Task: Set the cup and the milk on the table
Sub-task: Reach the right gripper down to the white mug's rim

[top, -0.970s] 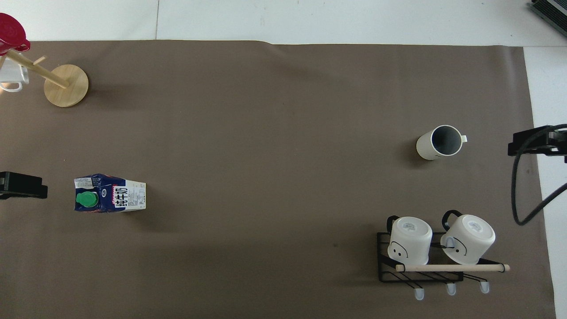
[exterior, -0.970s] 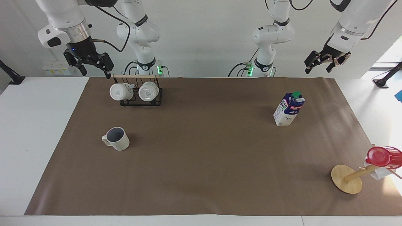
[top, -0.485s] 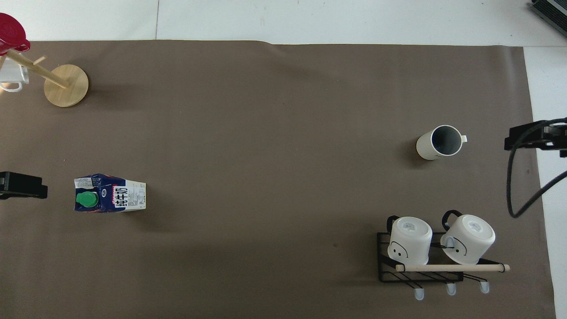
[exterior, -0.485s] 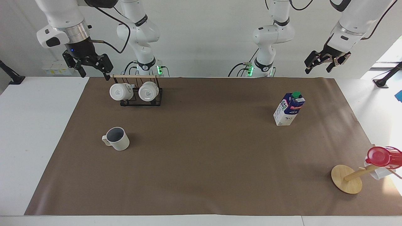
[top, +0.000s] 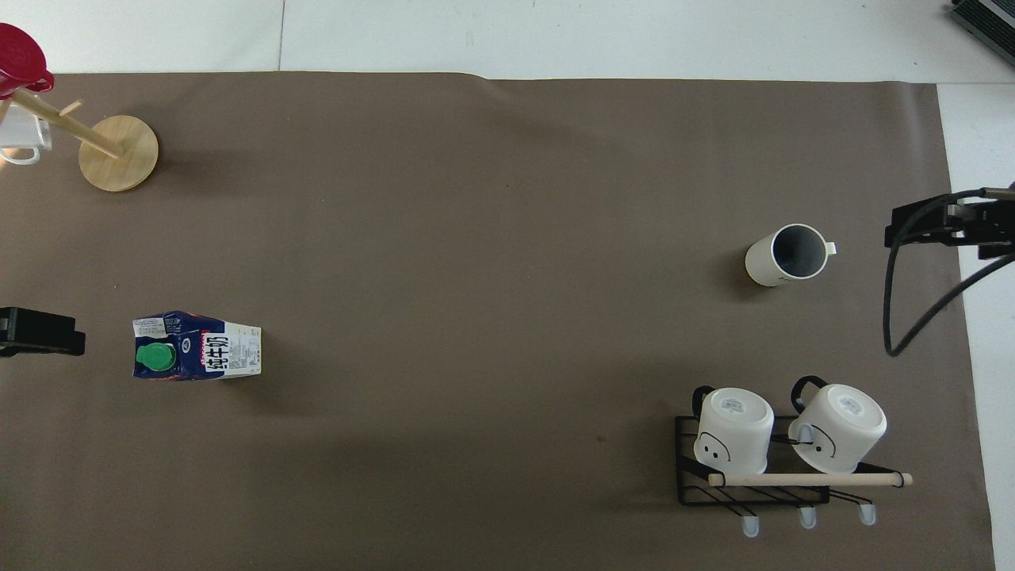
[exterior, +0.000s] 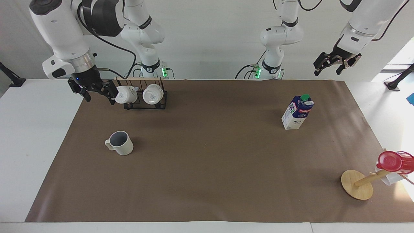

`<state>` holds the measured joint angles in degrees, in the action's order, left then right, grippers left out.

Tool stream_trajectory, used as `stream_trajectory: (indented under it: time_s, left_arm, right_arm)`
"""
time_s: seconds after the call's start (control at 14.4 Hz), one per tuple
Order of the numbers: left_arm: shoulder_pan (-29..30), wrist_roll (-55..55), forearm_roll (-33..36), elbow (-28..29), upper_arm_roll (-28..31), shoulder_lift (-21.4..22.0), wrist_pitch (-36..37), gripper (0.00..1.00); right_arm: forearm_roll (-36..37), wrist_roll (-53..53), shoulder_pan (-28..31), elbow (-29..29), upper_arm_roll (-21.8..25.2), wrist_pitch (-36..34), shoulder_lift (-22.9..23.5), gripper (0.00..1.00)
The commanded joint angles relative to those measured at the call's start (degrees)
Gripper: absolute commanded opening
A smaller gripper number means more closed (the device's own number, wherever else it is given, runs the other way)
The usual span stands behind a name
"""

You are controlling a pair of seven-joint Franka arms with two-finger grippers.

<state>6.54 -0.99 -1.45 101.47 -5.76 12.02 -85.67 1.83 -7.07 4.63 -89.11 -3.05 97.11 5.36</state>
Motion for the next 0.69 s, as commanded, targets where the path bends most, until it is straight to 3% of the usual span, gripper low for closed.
stream_trajectory:
  time_s: [0.0, 0.35, 0.62]
  left_arm:
    - [0.3, 0.5, -0.5, -1.4, 0.1, -0.3, 1.4, 1.0]
    - [-0.4, 0.5, -0.5, -1.4, -0.1, -0.3, 1.2, 1.0]
    - [-0.4, 0.4, -0.5, -1.3, 0.0, -0.2, 2.3, 1.0]
  right_arm:
    - [-1.0, 2.0, 0.3, -2.6, -0.2, 2.8, 0.5, 1.0]
    - [-0.9, 2.1, 0.3, -9.8, -0.2, 6.6, 0.1, 1.0]
    - [-0.3, 2.0, -0.1, -15.7, -0.2, 17.2, 1.7, 1.0]
